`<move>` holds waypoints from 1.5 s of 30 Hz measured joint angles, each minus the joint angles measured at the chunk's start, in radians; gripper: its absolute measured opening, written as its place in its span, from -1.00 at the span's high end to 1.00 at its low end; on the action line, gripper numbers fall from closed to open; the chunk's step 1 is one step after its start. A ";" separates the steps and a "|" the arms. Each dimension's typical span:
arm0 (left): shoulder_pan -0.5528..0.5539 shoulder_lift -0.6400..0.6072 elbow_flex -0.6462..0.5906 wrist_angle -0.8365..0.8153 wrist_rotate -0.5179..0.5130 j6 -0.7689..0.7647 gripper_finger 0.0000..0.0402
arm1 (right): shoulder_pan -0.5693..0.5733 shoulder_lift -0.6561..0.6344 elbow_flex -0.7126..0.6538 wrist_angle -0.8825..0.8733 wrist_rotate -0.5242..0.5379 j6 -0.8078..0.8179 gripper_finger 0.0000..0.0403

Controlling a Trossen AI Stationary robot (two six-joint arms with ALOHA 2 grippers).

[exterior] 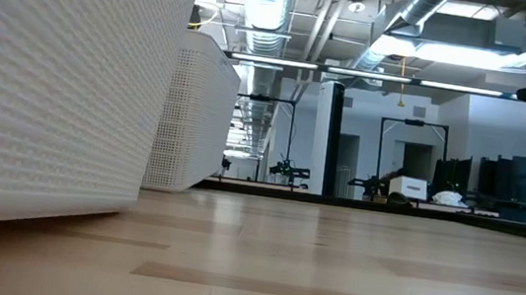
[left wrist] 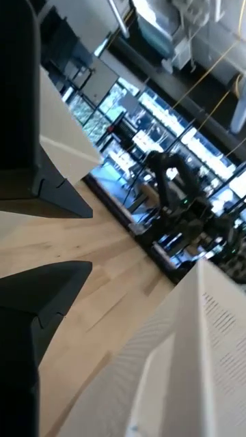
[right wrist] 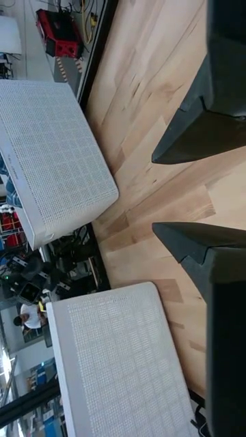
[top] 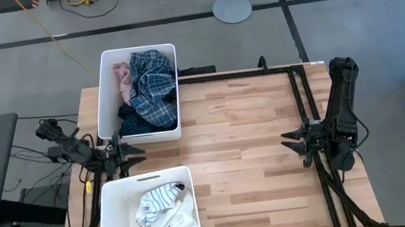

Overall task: Sort clothes
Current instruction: Return to Home Position

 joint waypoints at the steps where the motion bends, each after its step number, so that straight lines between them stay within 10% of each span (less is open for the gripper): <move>1: 0.000 0.000 0.000 -0.014 0.000 -0.002 0.48 | 0.000 0.000 0.000 0.000 0.000 -0.001 0.19; 12: 0.000 0.000 0.001 -0.025 0.000 -0.014 0.48 | 0.127 0.000 0.001 0.062 0.103 -0.261 0.19; 45: 0.000 0.000 0.002 -0.090 -0.001 -0.078 0.48 | 0.183 -0.002 -0.053 0.188 0.017 0.017 0.39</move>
